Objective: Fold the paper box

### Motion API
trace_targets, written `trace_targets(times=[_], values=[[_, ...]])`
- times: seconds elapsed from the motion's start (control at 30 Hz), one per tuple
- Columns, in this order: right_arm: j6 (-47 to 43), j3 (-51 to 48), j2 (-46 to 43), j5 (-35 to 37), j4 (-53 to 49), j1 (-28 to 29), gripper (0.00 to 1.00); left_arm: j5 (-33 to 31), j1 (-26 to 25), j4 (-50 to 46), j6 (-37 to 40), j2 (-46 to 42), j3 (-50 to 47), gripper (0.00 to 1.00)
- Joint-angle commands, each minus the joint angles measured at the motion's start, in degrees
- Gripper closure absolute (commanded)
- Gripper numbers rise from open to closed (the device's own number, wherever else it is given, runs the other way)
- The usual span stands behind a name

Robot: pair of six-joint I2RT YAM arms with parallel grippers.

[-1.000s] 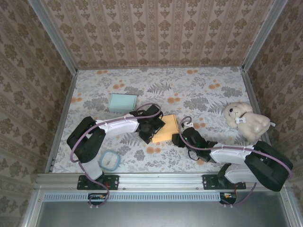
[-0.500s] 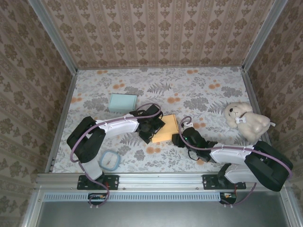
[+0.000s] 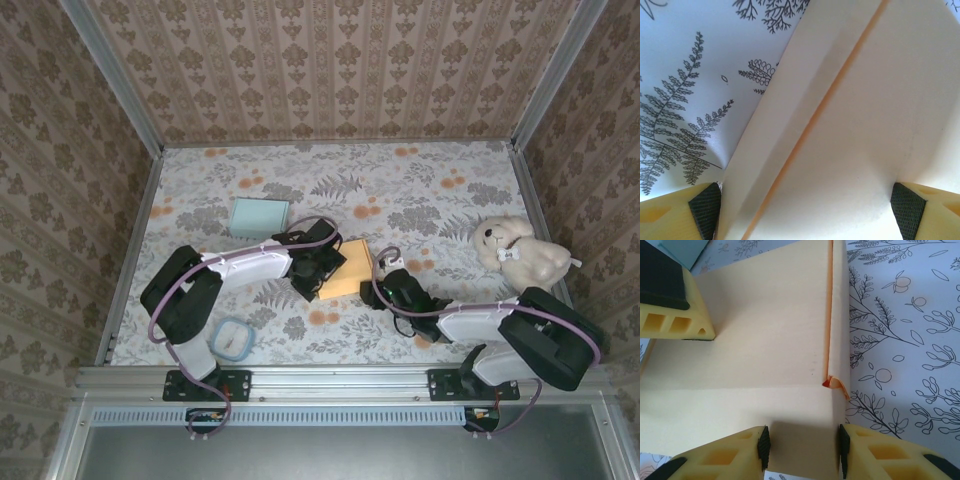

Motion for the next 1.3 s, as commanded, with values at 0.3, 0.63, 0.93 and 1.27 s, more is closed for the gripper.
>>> trace_targets(times=[0.3, 0.63, 0.93, 1.27], values=[[-6.6, -3.3, 7.0, 1.4, 13.5, 0.3, 0.56, 1.3, 0.1, -5.6, 0.6, 3.2, -1.4, 0.10], [-8.5, -2.9, 14.2, 2.1, 21.4, 0.3, 0.55, 0.6, 0.6, -7.2, 2.0, 2.5, -2.2, 0.10], [-13.5, -0.4, 25.4, 3.8, 31.6, 0.4, 0.50, 1.5, 0.6, -7.1, 3.4, 3.2, -1.3, 0.10], [-15.4, 2.5, 28.2, 7.4, 29.6, 0.6, 0.42, -0.9, -1.1, -8.8, 6.3, 1.7, 1.2, 0.10]])
